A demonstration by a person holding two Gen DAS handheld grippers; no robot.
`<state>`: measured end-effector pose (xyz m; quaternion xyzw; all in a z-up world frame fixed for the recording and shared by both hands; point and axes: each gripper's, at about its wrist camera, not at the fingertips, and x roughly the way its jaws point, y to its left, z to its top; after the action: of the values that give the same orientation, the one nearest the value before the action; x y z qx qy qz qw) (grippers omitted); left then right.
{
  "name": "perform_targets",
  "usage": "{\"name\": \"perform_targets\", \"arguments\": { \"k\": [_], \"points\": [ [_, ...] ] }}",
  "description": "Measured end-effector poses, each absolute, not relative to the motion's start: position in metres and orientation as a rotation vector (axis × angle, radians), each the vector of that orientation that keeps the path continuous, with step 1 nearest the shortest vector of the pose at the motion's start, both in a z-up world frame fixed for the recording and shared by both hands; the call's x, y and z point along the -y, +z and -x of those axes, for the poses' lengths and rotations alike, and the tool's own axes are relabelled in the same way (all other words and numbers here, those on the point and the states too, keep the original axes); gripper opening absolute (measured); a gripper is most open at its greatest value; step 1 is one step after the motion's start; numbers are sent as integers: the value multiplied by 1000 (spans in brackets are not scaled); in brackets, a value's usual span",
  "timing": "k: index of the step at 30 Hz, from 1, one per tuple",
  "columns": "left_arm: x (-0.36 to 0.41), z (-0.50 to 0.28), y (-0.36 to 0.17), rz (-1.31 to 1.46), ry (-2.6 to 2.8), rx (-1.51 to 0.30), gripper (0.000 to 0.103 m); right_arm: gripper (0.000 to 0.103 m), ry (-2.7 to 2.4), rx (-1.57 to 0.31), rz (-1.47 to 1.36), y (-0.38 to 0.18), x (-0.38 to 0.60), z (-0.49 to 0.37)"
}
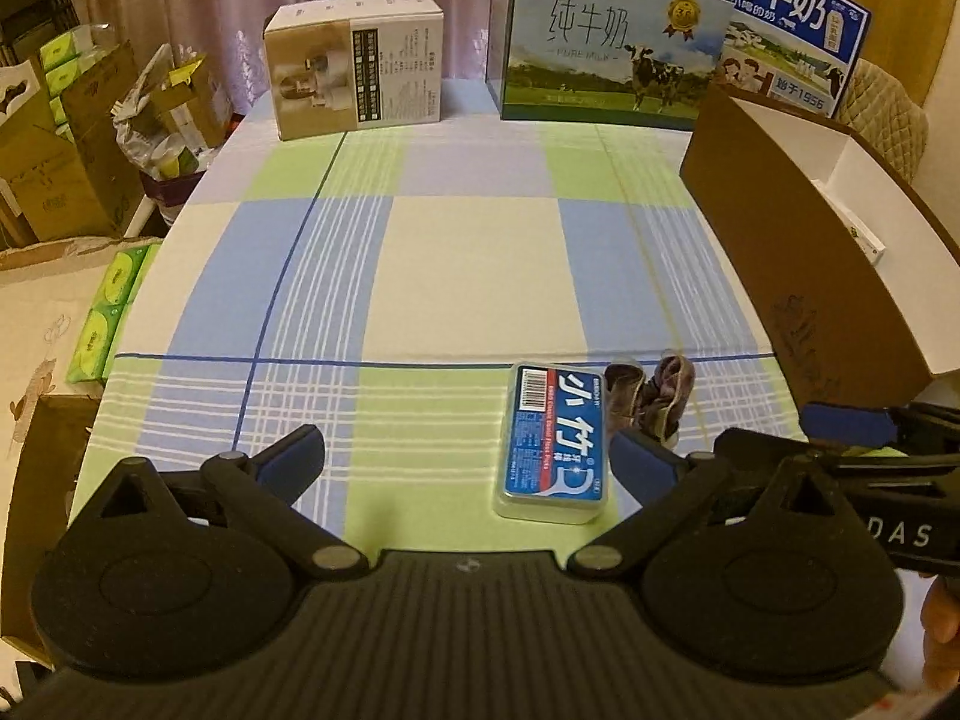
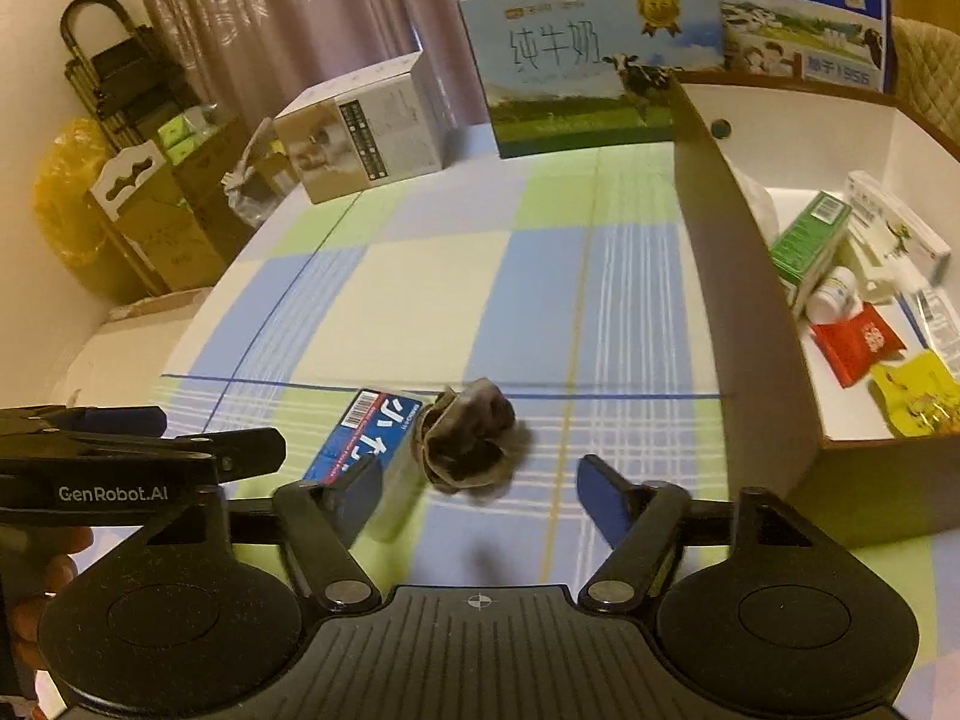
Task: Organize objects
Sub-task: 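Close left tool on blue floss pick pack while right tool closes on brown pouch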
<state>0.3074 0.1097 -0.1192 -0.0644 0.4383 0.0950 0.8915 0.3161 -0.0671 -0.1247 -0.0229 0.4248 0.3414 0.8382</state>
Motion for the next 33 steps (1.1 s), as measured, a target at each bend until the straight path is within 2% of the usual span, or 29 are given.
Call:
{"name": "perform_targets", "arguments": {
  "k": [6, 17, 20, 22, 27, 33],
  "points": [
    [-119, -314, -127, 139, 241, -932, 99, 43, 737, -893, 92, -141, 53, -318],
    [-133, -321, -138, 170, 290, -959, 99, 37, 762, -825, 151, -160, 29, -322],
    [-134, -322, -140, 177, 289, -964, 99, 27, 754, -816, 176, -166, 26, -324],
    [-134, -322, -142, 174, 288, -968, 99, 15, 752, -821, 176, -169, 26, -325],
    [-131, -323, -143, 170, 275, -968, 99, 9, 742, -817, 168, -164, 31, -327],
    [-126, -323, -143, 159, 255, -961, 99, 8, 683, -824, 162, -149, 40, -330]
  ]
}}
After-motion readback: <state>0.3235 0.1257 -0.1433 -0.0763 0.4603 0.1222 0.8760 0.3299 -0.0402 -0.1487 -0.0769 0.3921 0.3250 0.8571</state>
